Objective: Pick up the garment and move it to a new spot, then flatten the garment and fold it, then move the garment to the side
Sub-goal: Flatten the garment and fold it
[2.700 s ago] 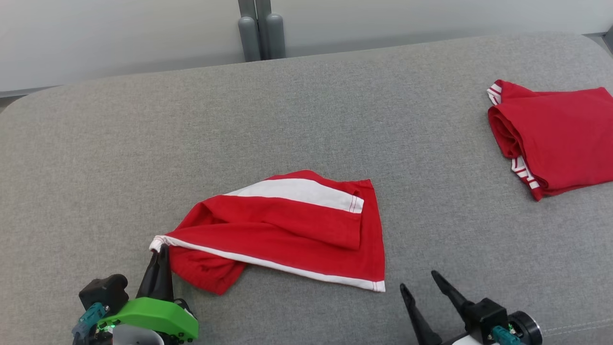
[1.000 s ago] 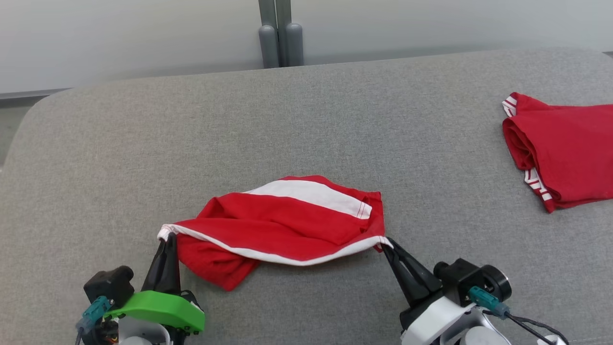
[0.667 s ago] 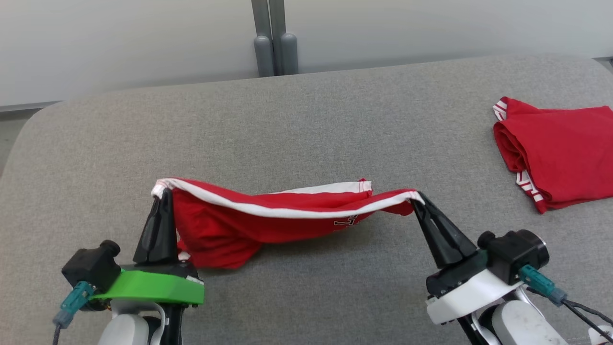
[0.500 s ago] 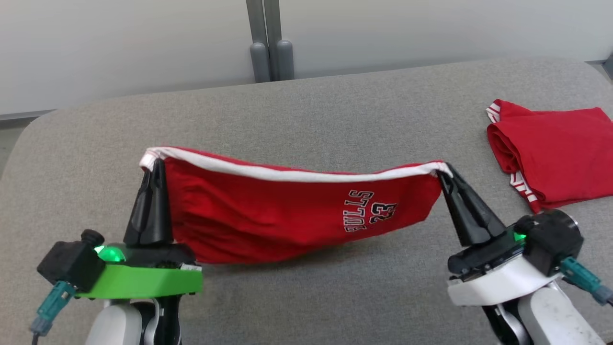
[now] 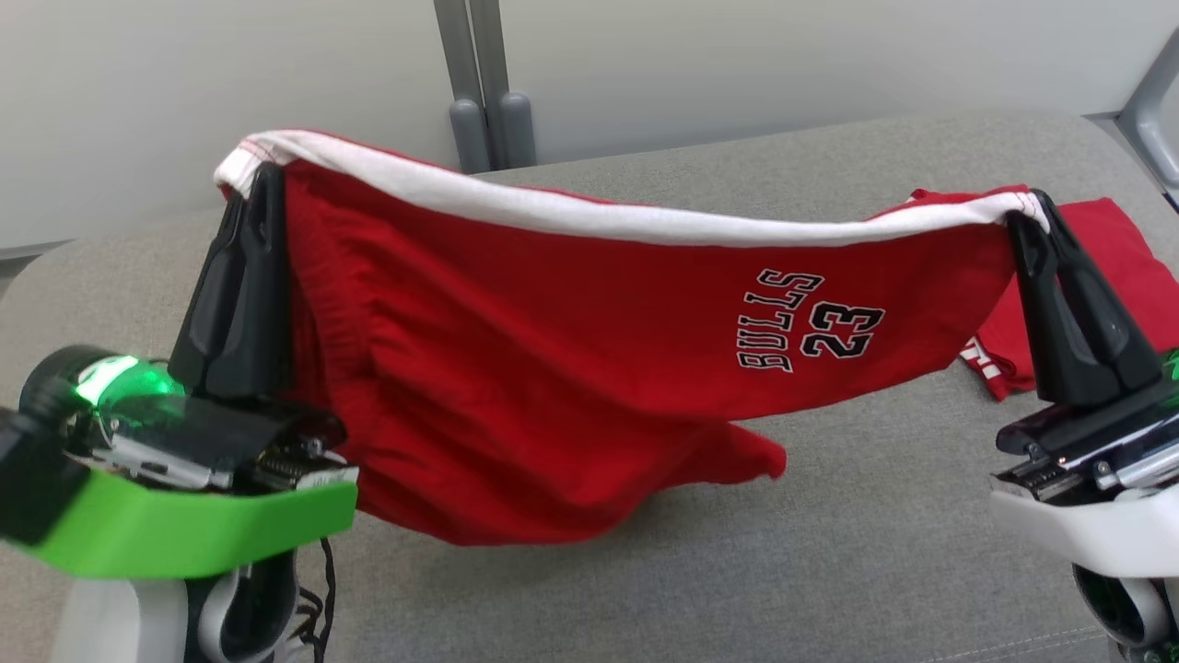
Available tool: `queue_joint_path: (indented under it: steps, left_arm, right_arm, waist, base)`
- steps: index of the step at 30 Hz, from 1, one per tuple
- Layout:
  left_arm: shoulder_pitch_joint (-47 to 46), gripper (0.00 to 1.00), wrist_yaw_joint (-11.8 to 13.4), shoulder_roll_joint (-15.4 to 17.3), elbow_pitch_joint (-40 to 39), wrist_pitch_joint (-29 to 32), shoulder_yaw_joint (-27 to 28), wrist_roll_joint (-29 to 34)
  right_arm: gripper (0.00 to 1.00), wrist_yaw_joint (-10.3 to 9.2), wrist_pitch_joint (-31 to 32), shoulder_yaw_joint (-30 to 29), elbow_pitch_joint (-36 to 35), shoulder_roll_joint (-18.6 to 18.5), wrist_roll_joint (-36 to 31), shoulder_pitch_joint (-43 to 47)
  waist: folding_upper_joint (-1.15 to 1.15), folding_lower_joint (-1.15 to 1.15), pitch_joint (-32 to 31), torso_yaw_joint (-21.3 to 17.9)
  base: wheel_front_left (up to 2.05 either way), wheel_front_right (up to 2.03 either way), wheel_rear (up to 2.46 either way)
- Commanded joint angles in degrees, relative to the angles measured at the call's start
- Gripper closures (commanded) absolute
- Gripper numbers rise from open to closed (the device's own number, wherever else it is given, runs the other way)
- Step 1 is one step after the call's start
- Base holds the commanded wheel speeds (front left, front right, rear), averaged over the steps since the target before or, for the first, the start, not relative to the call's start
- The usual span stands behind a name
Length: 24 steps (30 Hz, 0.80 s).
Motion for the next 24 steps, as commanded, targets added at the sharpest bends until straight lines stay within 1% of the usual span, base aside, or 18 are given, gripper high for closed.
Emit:
queue_joint_path:
  steps: [1,2,4,5,8,12,14,16,18,19,21,24]
  left_arm:
    - [-2.72,1.0,0.16,0.33,0.95,1.6,0.35,-1.34]
    - [-4.63,1.0,0.1,1.01,2.12,3.03,0.52,-1.99]
    - [-8.88,1.0,-0.08,1.29,5.4,5.41,0.59,-3.24]
    - [-10.91,1.0,-0.19,1.62,7.03,6.38,0.6,-3.56]
    - [-19.84,1.0,-0.78,2.57,14.18,8.95,-0.22,-3.92]
    - [-33.57,1.0,-1.2,2.83,24.92,10.12,-1.05,-2.64]
    - [-40.39,1.0,-1.15,2.48,30.72,9.47,-0.57,-2.09]
    - [-46.66,1.0,-1.01,2.39,36.21,8.27,-0.3,-0.98]
    - [-51.43,1.0,-1.47,3.84,41.8,6.7,-1.59,1.05]
    - [-53.5,1.0,-1.43,4.0,44.93,5.69,-1.42,1.56]
    - [-56.22,1.0,-1.63,4.52,50.1,3.07,-1.41,2.66]
    - [-57.41,1.0,-1.83,4.84,56.64,-0.6,-0.94,2.43]
  right_arm:
    - [1.0,-0.02,0.72,0.04,0.44,-0.35,0.51,-1.97]
    - [1.0,-0.02,1.14,0.51,1.23,-0.58,1.36,-3.37]
    - [1.0,-0.02,2.0,1.64,3.75,-1.81,1.9,-7.06]
    - [1.0,-0.02,2.25,2.25,5.15,-1.83,2.5,-8.8]
    - [1.0,-0.03,2.47,4.65,11.66,-2.41,3.87,-17.48]
    - [1.0,-0.02,0.76,7.04,21.97,-1.27,4.7,-31.92]
    - [1.0,-0.02,-0.69,7.64,27.62,-0.28,3.49,-39.41]
    - [1.0,-0.02,-2.27,7.84,32.91,1.49,2.47,-46.3]
    - [1.0,-0.02,-3.72,8.03,38.0,3.56,1.13,-51.65]
    - [1.0,-0.02,-4.28,8.3,40.3,4.85,0.8,-53.91]
    - [1.0,-0.02,-5.08,8.82,44.17,6.87,0.25,-56.19]
    - [1.0,-0.02,-5.72,9.58,48.43,9.47,-0.35,-55.95]
  waist:
    - [0.0,0.0,1.06,-0.26]
    - [0.0,0.0,1.73,-0.39]
    - [0.0,0.0,3.13,-0.61]
    - [0.0,0.0,3.91,-0.75]
    - [0.0,0.0,7.12,-1.41]
    - [0.0,0.0,11.59,-2.85]
    - [0.0,0.0,13.71,-4.02]
    - [0.0,0.0,15.72,-5.26]
    - [0.0,0.0,17.36,-6.52]
    - [0.0,0.0,18.41,-7.17]
    - [0.0,0.0,20.17,-8.09]
    - [0.0,0.0,22.9,-9.02]
  base:
    - [0.0,0.0,0.0]
    - [0.0,0.0,0.0]
    - [0.0,0.0,0.0]
    - [0.0,0.0,0.0]
    - [0.0,0.0,0.0]
    - [0.0,0.0,0.0]
    - [0.0,0.0,0.0]
    - [0.0,0.0,0.0]
    - [0.0,0.0,0.0]
    - [0.0,0.0,0.0]
    - [0.0,0.0,0.0]
    - [0.0,0.0,0.0]
